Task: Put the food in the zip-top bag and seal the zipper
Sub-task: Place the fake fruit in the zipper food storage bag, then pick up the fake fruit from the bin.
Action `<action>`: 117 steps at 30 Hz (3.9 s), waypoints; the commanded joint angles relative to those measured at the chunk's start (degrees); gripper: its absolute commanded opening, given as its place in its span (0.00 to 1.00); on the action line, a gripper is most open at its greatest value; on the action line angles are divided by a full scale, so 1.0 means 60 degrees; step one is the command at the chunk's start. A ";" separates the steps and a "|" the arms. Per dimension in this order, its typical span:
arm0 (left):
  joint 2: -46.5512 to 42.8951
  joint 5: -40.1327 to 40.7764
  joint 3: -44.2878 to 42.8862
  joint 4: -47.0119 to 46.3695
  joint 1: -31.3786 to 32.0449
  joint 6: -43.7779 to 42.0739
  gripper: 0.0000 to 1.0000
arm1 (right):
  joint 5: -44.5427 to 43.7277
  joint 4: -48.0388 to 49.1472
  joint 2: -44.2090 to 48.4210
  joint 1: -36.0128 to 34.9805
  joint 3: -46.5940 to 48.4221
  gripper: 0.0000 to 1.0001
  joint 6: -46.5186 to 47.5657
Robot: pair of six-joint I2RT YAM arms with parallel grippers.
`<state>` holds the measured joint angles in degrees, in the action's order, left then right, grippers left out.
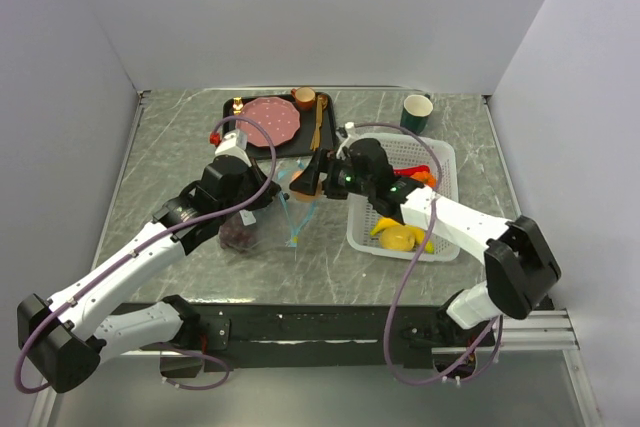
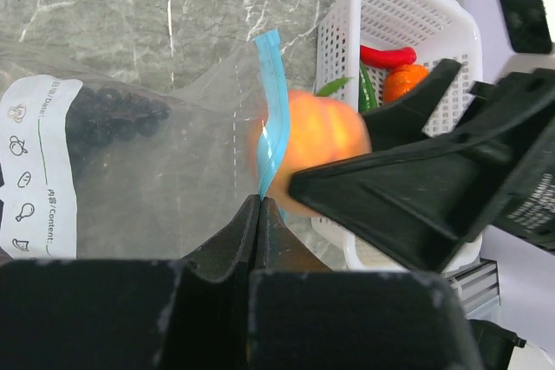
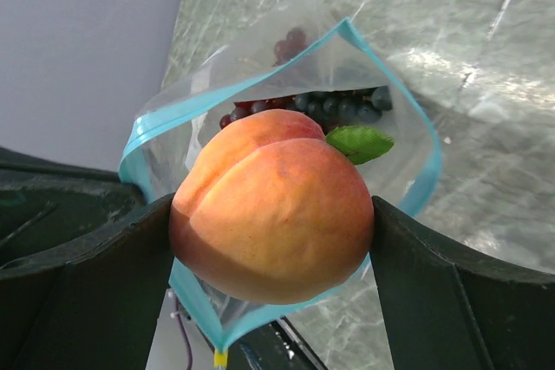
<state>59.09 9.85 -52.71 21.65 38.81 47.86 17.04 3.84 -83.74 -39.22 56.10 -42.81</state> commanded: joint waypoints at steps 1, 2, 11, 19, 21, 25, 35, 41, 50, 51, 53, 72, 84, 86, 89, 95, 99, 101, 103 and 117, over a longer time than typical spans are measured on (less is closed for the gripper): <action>-0.0005 -0.0191 -0.0283 -0.0385 -0.0008 0.0037 0.01 | 0.0017 0.0065 -0.0557 -0.0245 0.0669 0.60 -0.0131; -0.0005 -0.0191 -0.0283 -0.0400 -0.0008 0.0022 0.01 | -0.0027 -0.0038 -0.0646 -0.0289 0.0714 0.60 -0.0160; -0.0107 -0.0206 -0.0180 -0.0386 -0.0008 0.0095 0.01 | 0.0134 -0.0229 -0.1218 -0.0612 0.1168 0.62 0.0059; -0.0093 -0.0044 -0.0355 -0.0195 -0.0008 0.0008 0.01 | 0.0092 -0.0578 -0.1453 -0.0699 0.1678 0.90 0.0423; -0.0107 0.0101 -0.0429 -0.0079 -0.0022 -0.0007 0.01 | -0.0874 -0.1837 -0.1278 -0.0699 0.1900 1.00 0.0775; -0.0268 0.0263 -0.0298 -0.0165 -0.0008 -0.0022 0.01 | -0.1755 -0.2309 -0.0619 -0.0626 0.1580 1.00 0.1405; -0.0239 0.0395 -0.0415 0.0156 -0.0008 -0.0124 0.01 | -0.5887 -0.4768 0.1988 0.0690 0.0291 1.00 0.1362; -0.0122 0.0263 -0.0371 0.0039 -0.0008 -0.0212 0.01 | -0.5932 -0.5196 0.3013 0.1454 -0.0647 1.00 0.1495; -0.0239 0.0161 -0.0195 -0.0107 -0.0022 -0.0124 0.01 | -0.5287 -0.5443 0.3221 0.1571 -0.1250 1.00 0.1539; -0.0268 0.0161 -0.0180 -0.0107 -0.0008 -0.0124 0.01 | -0.5170 -0.5502 0.3177 0.1571 -0.1220 1.00 0.1669; -0.0297 0.0103 -0.0137 -0.0122 -0.0008 -0.0124 0.01 | -0.4921 -0.5546 0.3001 0.1571 -0.1118 1.00 0.1846; -0.0298 0.0015 -0.0034 -0.0209 -0.0008 -0.0168 0.01 | -0.6370 -0.7905 0.1667 0.1615 -0.0677 1.00 0.0309; -0.0166 0.0000 -0.0107 -0.0283 -0.0008 -0.0286 0.01 | -0.5317 -0.7643 0.1463 0.1630 -0.1424 1.00 0.0440; -0.0137 -0.0059 -0.0034 -0.0341 -0.0008 -0.0227 0.01 | -0.5140 -0.7496 0.1404 0.1630 -0.1542 1.00 0.0527; -0.0093 -0.0074 -0.0019 -0.0298 -0.0008 -0.0227 0.01 | -0.5066 -0.7203 0.1302 0.1615 -0.1659 1.00 0.0484; -0.0166 0.0029 -0.0004 -0.0239 -0.0008 -0.0256 0.01 | -0.5124 -0.6646 0.1052 0.1630 -0.1308 0.73 0.0616; -0.0180 0.0073 -0.0019 -0.0195 -0.0023 -0.0256 0.01 | -0.5081 -0.6294 0.0907 0.1645 -0.0825 0.65 0.0762; -0.0180 0.0073 -0.0004 -0.0166 -0.0008 -0.0227 0.01 | -0.5110 -0.6250 0.0818 0.1645 -0.0444 0.64 0.0923; -0.0210 0.0087 0.0025 -0.0180 -0.0008 -0.0227 0.01 | -0.5139 -0.6206 0.0774 0.1659 -0.0108 0.64 0.1011; -0.0254 0.0190 0.0025 -0.0122 -0.0022 -0.0271 0.01 | -0.5080 -0.5400 0.0539 0.1806 0.0129 0.65 0.1349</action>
<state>58.70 10.39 -52.66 21.87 38.81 47.22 -12.69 -31.33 -81.69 -28.82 55.29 -35.31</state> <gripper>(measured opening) 0.015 0.821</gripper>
